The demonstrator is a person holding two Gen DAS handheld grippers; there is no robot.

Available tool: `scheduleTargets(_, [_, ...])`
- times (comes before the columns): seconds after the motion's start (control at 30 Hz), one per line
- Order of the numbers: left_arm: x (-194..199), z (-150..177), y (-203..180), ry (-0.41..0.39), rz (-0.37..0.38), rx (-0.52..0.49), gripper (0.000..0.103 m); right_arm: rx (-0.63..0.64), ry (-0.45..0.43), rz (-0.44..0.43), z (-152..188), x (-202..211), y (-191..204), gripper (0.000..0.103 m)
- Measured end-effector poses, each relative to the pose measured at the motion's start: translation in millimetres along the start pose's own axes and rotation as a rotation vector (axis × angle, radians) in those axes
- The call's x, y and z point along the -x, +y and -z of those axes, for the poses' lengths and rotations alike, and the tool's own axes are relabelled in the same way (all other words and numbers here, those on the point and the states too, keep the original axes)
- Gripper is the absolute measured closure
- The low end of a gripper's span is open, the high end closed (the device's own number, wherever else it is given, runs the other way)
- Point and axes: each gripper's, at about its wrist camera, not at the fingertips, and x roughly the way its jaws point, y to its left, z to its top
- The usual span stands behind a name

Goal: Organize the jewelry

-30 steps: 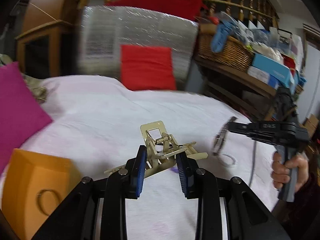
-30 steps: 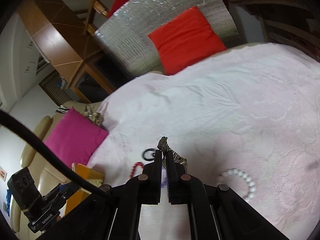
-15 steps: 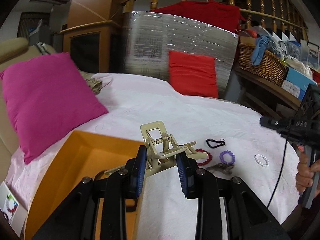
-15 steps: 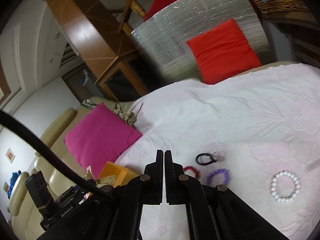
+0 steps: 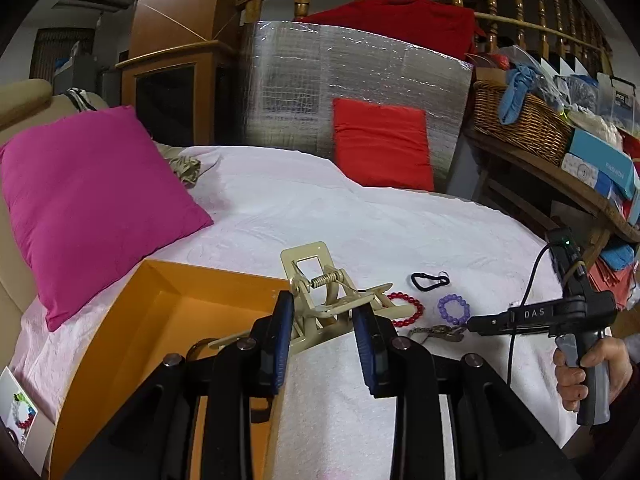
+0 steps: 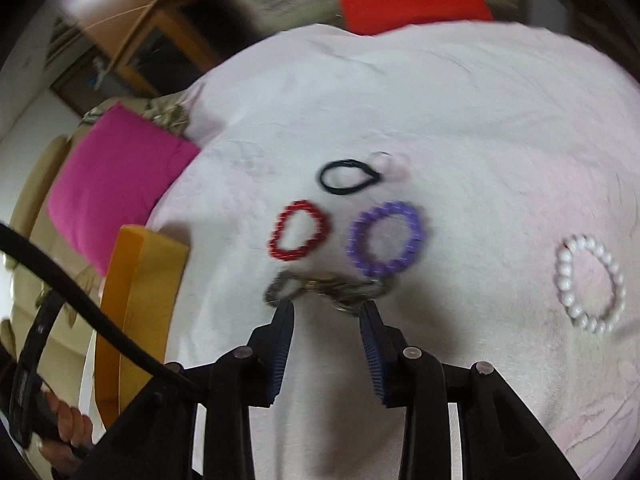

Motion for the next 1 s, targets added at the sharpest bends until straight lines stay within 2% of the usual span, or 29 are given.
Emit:
scheduleTargets(0.17, [-4, -2, -13, 0.0, 0.014, -0.008, 0.072, -0.203, 0.039, -0.116, 4, -14, -26, 0.066])
scheduleTargets(0.23, [-6, -1, -19, 0.002, 0.016, -0.018, 0.072, -0.254, 0.048, -0.115, 5, -20, -29, 0.064])
scheduleTargets(0.33, [-9, -1, -23, 0.011, 0.02, -0.028, 0.072, -0.315, 0.045, -0.149, 5, -29, -31, 0.044])
scheduleTargets(0.37, [-10, 0, -24, 0.014, 0.02, -0.03, 0.072, -0.326, 0.024, -0.149, 3, -29, -29, 0.038])
scheduleTargets(0.6, [-14, 0, -24, 0.024, 0.018, -0.039, 0.072, -0.373, -0.061, -0.082, -7, -41, -18, 0.037])
scheduleTargets(0.63, [-15, 0, -23, 0.026, 0.015, -0.04, 0.072, -0.364, -0.067, -0.066, -8, -43, -15, 0.039])
scheduleTargets(0.7, [-16, 0, -21, 0.031, 0.013, -0.04, 0.072, -0.33, -0.079, 0.007, -10, -48, -7, 0.057])
scheduleTargets(0.73, [-17, -1, -21, 0.033, 0.012, -0.04, 0.072, -0.309, -0.083, 0.051, -10, -50, -4, 0.071])
scheduleTargets(0.83, [-15, 0, -17, 0.032, 0.005, -0.032, 0.072, -0.234, -0.12, 0.093, -12, -50, 3, 0.077])
scheduleTargets(0.93, [-14, -1, -11, 0.032, -0.006, -0.006, 0.072, -0.216, -0.135, 0.048, -11, -44, 2, 0.088])
scheduleTargets(1.0, [-13, -2, -5, 0.028, -0.016, 0.014, 0.072, -0.211, -0.133, 0.033, -11, -42, -1, 0.088])
